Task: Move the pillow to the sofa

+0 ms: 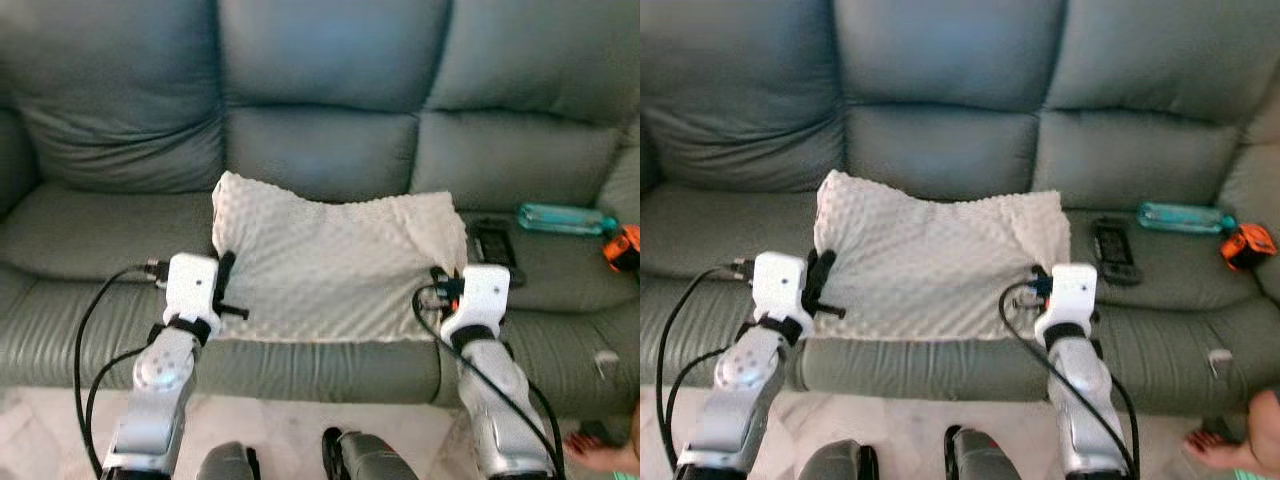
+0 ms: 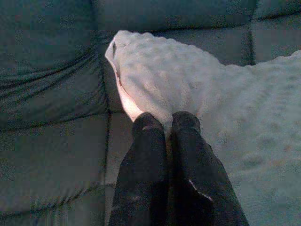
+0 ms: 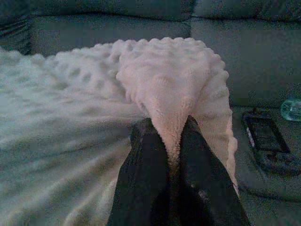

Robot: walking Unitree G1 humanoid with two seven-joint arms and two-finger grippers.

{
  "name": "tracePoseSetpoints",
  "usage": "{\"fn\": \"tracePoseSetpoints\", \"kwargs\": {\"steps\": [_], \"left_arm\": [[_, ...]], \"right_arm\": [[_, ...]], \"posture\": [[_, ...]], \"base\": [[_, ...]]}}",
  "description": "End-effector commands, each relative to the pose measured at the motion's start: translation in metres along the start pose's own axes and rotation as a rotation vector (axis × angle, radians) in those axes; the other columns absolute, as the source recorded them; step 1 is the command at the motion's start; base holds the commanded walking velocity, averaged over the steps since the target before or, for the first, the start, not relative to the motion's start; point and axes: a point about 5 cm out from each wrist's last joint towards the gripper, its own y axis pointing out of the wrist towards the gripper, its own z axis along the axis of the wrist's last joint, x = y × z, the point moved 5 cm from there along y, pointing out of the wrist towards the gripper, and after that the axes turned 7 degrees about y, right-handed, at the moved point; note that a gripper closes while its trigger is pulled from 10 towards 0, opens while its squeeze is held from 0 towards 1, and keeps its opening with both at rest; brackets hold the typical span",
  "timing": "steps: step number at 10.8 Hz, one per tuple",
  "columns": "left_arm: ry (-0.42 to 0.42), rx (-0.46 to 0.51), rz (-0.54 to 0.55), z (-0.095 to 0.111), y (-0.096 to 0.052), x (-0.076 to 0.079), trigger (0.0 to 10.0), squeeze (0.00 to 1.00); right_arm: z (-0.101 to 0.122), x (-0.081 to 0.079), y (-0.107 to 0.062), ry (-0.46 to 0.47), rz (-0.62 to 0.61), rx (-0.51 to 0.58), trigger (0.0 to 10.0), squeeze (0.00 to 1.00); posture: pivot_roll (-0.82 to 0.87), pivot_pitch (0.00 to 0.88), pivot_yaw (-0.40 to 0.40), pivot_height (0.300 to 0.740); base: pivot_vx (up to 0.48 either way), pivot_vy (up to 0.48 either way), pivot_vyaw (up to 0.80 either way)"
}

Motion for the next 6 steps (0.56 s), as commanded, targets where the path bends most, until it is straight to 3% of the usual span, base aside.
{"fn": "tracePoseSetpoints", "kwargs": {"steps": [1, 3, 6], "left_arm": [[0.014, 0.007, 0.027, 0.0009, -0.0033, -0.0082, 10.0, 0.00], [0.015, 0.016, 0.002, 0.0023, -0.0016, -0.0015, 10.0, 0.00], [0.011, 0.022, -0.013, 0.0044, 0.0005, 0.0005, 10.0, 0.00]], "right_arm": [[0.0058, 0.0078, -0.0024, -0.013, -0.033, 0.028, 10.0, 0.00], [0.0066, 0.0035, -0.0003, -0.012, -0.022, 0.031, 10.0, 0.00], [0.0081, 0.0037, 0.0030, 0.001, -0.023, 0.032, 10.0, 0.00]], "posture": [[-0.02, 0.141, -0.038, 0.740], [-0.02, 0.142, -0.038, 0.740], [-0.02, 0.140, -0.037, 0.697]], "base": [[0.000, 0.000, 0.00], [0.000, 0.000, 0.00], [0.000, 0.000, 0.00]]}}
